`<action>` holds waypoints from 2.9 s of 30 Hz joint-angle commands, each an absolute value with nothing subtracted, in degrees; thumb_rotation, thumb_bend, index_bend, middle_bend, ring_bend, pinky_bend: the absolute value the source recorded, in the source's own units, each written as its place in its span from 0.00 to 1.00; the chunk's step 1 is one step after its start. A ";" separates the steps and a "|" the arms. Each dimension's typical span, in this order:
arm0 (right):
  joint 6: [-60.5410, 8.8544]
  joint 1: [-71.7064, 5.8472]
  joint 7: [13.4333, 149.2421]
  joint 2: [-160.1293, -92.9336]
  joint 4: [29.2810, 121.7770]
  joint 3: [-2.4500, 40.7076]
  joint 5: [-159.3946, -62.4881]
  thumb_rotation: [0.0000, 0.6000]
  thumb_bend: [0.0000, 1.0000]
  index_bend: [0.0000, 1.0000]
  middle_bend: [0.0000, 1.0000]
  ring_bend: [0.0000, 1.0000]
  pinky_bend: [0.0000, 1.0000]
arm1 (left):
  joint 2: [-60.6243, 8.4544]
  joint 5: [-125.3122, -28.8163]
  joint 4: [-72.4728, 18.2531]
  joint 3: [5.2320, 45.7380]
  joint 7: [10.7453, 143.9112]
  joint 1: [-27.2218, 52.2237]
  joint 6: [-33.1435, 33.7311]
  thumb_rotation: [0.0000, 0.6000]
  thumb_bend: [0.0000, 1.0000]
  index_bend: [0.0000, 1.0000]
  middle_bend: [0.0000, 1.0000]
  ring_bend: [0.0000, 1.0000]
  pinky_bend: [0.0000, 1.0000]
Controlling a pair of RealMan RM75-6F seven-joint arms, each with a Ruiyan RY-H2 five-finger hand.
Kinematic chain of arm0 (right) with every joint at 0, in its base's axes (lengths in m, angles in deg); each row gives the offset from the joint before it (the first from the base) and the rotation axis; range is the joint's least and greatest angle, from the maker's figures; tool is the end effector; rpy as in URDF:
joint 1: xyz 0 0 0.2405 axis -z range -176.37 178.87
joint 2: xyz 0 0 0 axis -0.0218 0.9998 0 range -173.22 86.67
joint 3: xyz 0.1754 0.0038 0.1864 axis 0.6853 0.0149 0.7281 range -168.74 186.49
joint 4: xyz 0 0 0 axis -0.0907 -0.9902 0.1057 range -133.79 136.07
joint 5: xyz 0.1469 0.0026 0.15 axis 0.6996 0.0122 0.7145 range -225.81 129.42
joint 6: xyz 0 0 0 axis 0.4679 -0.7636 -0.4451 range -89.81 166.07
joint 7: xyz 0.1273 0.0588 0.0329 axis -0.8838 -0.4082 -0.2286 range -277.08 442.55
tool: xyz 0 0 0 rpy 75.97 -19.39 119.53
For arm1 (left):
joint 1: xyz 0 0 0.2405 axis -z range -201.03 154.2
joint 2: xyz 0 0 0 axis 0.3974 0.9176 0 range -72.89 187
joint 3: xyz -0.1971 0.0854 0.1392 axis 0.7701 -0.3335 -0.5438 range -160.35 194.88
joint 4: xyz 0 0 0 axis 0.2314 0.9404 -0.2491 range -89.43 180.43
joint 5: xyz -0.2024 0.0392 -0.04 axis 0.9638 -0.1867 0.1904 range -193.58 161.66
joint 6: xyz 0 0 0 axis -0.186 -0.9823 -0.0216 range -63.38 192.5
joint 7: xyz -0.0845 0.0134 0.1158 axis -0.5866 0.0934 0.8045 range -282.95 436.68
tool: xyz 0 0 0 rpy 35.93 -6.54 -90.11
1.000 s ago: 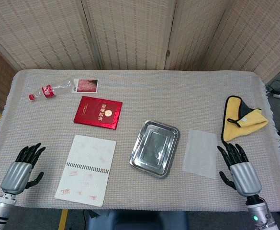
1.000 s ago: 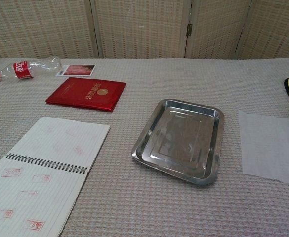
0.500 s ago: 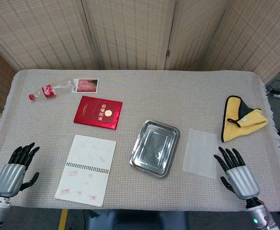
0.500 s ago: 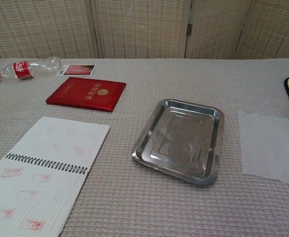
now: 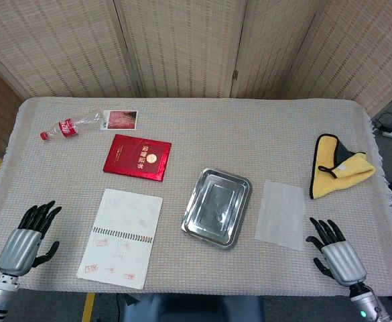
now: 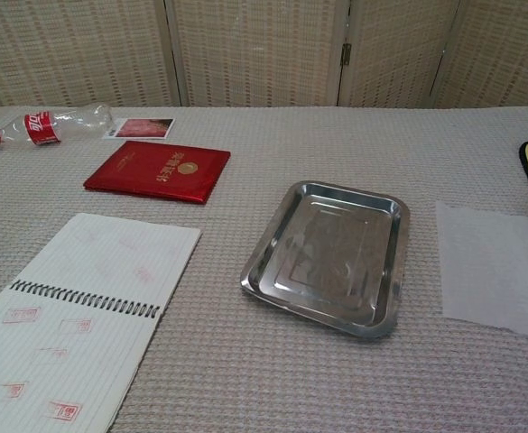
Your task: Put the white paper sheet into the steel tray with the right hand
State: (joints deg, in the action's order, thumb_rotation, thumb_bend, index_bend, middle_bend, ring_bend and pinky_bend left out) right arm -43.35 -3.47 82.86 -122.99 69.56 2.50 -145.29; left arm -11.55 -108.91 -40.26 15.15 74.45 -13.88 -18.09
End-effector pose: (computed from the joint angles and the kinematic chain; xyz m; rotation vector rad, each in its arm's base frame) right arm -0.3508 -0.1452 0.0664 1.7405 -0.8608 0.7456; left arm -0.3056 0.1873 0.1200 -1.6084 -0.8969 -0.9400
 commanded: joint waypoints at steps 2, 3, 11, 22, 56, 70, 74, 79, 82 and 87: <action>-43.12 -3.30 81.83 -126.53 65.00 2.66 -144.98 1.00 0.40 0.36 0.00 0.00 0.00 | -11.37 -109.47 -40.54 15.05 74.09 -14.01 -18.68 1.00 0.48 0.00 0.00 0.00 0.00; -43.04 -3.30 81.72 -127.04 64.32 2.65 -144.96 1.00 0.40 0.36 0.00 0.00 0.00 | -11.31 -109.67 -40.57 15.04 73.89 -14.02 -18.87 1.00 0.48 0.00 0.00 0.00 0.00; -43.22 -3.11 80.14 -130.04 61.06 3.20 -144.09 1.00 0.40 0.36 0.00 0.00 0.00 | -11.14 -111.41 -39.94 14.89 71.75 -14.17 -20.66 1.00 0.48 0.00 0.00 0.00 0.00; -41.94 -4.15 80.97 -132.97 58.80 3.27 -144.14 1.00 0.40 0.36 0.00 0.00 0.00 | -10.48 -112.28 -40.56 14.81 70.80 -14.51 -22.07 1.00 0.48 0.00 0.00 0.00 0.00; -39.84 -5.92 81.62 -135.75 57.41 4.63 -141.78 1.00 0.40 0.36 0.00 0.00 0.00 | -9.56 -111.45 -41.64 15.18 70.85 -14.99 -22.22 1.00 0.48 0.00 0.00 0.00 0.00; -41.17 -7.01 78.87 -138.79 52.90 5.68 -141.87 1.00 0.40 0.46 0.05 0.02 0.00 | -8.29 -109.61 -43.25 15.63 70.99 -15.37 -21.57 1.00 0.48 0.00 0.00 0.00 0.00; -42.79 -6.93 76.49 -140.22 50.73 5.98 -142.09 1.00 0.40 0.49 0.10 0.06 0.00 | -8.31 -109.36 -43.49 15.76 71.44 -15.42 -21.44 1.00 0.48 0.00 0.00 0.00 0.00; -43.87 -6.93 74.67 -141.81 48.15 6.42 -141.92 1.00 0.40 0.53 0.14 0.10 0.00 | -8.38 -108.70 -43.39 15.92 71.63 -15.37 -20.83 1.00 0.47 0.00 0.00 0.00 0.00; -43.36 -7.21 73.85 -142.58 46.89 6.38 -141.79 1.00 0.40 0.54 0.15 0.11 0.00 | -8.28 -107.77 -43.24 16.17 71.37 -15.22 -20.04 1.00 0.47 0.00 0.00 0.00 0.00; -43.17 -7.72 72.61 -143.68 45.10 6.05 -142.17 1.00 0.46 0.56 0.17 0.12 0.00 | -8.18 -107.60 -43.18 16.38 71.15 -15.31 -20.19 1.00 0.47 0.00 0.00 0.00 0.00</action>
